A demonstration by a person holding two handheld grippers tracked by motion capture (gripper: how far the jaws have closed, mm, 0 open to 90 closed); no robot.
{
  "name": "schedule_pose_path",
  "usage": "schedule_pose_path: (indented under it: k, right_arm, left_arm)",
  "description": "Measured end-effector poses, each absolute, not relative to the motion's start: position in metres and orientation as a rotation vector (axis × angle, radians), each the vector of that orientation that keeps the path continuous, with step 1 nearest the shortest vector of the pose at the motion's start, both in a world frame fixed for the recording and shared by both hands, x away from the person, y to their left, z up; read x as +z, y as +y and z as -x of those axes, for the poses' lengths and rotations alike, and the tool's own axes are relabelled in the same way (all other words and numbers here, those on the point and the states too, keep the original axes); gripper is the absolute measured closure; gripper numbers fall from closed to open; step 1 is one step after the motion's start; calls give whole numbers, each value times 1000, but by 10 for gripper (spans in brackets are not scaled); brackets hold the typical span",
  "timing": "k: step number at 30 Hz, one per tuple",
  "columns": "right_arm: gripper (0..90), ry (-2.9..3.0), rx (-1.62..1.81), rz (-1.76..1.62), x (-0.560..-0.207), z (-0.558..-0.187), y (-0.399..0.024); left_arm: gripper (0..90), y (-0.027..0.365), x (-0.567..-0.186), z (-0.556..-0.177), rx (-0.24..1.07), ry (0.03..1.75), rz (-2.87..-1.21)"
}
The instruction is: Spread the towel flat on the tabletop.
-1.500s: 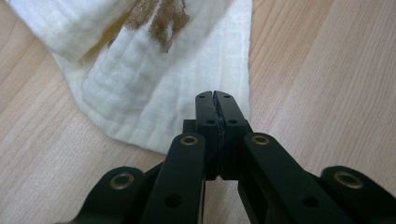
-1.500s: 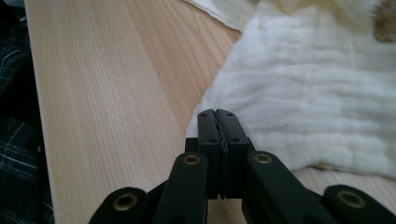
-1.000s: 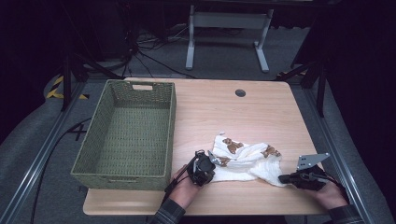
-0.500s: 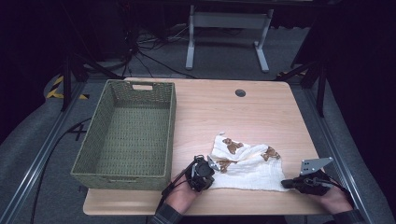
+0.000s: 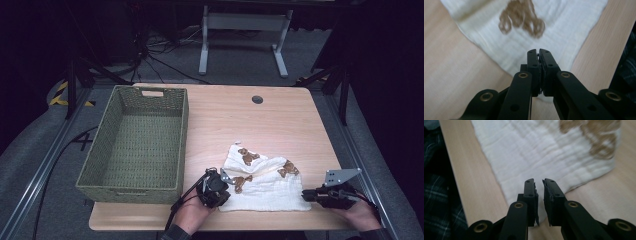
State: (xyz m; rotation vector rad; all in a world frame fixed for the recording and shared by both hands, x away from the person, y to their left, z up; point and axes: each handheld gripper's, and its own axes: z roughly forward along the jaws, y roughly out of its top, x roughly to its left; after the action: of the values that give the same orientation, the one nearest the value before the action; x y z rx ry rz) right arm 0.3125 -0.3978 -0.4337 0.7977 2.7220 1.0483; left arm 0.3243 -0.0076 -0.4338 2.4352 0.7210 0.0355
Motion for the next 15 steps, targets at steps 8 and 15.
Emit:
schedule_pose_path:
  k: [8,15]
  right_arm:
    - [732,2595,1100,-871,-418,-350,-392]
    - [708,2562,1144,-912,-412,-380,-386]
  left_arm:
    - [832,-20,-425,-352,64,724,-2374]
    - [896,-31,-411,-378,116,686,-2329]
